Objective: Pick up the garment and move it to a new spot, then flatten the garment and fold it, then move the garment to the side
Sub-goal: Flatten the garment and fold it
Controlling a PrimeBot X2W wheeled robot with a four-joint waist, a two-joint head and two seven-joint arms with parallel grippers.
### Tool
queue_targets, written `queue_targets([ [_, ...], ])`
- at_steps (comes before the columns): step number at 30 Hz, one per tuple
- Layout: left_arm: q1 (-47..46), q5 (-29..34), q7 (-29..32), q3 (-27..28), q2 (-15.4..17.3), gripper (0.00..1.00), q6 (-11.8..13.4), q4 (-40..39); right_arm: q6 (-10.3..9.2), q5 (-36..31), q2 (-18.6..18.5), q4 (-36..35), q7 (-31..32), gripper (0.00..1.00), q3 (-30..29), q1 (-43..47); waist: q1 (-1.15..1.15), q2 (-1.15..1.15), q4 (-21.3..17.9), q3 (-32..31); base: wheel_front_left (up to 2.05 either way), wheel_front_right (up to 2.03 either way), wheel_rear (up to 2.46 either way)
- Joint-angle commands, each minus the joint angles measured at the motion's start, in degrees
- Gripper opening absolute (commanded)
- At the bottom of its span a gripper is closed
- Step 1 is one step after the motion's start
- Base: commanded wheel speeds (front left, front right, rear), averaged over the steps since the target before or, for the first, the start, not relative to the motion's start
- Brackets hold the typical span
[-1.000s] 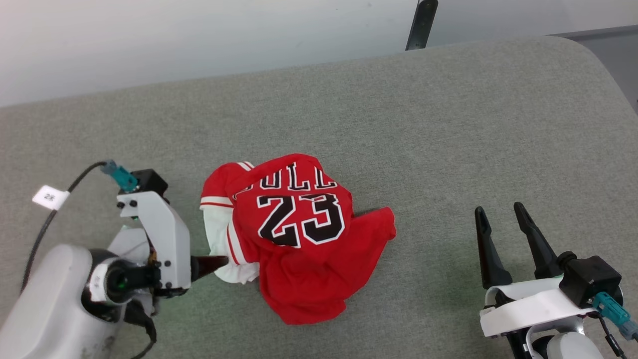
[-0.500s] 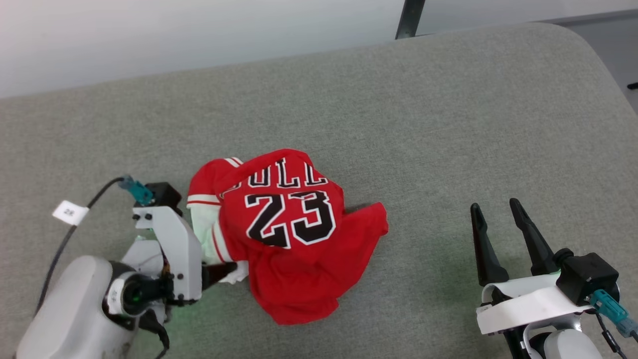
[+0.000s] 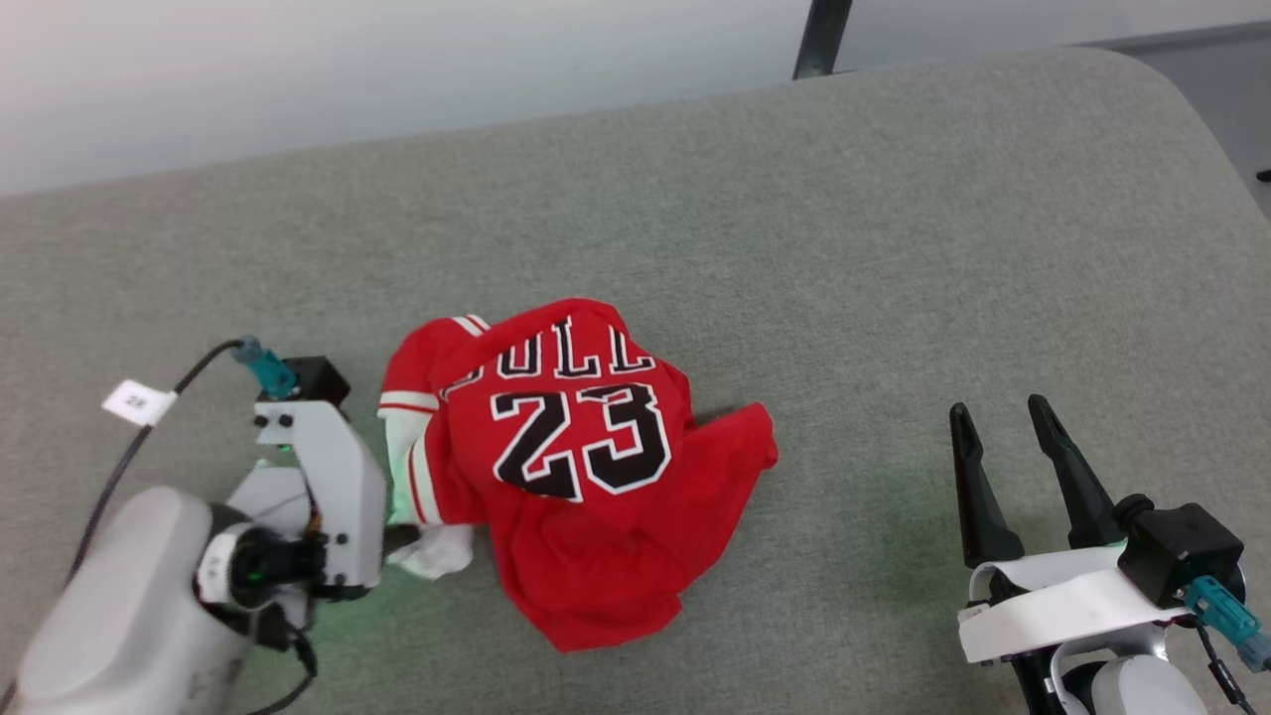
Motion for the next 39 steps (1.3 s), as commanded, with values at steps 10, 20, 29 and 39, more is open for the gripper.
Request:
queue_targets([
  [10,2.58,3.02,3.25,1.73,10.22,0.00,1.92,-7.45,-0.06,-0.85,-0.62,0.76,-0.04,1.00,0.35,2.05,0.00,0.00,4.27,-5.54,0.00,0.00,0.00],
  [20,7.57,7.97,1.30,3.08,18.81,0.00,3.94,-8.00,-0.06,-0.60,-1.54,0.49,-0.04,1.00,1.12,2.76,0.00,0.00,5.32,-6.62,0.00,0.00,0.00],
  [29,11.50,5.88,-4.17,3.37,13.64,0.00,5.04,-1.06,-0.06,-0.24,-1.60,0.75,-0.04,1.00,1.42,2.48,0.00,0.00,5.22,-5.72,0.00,0.00,0.00],
  [39,10.46,5.22,-10.71,5.41,12.28,1.00,4.07,-3.81,-0.06,0.33,-2.70,2.55,-0.04,1.00,2.77,3.90,0.00,0.00,7.90,-10.71,0.00,0.00,0.00],
])
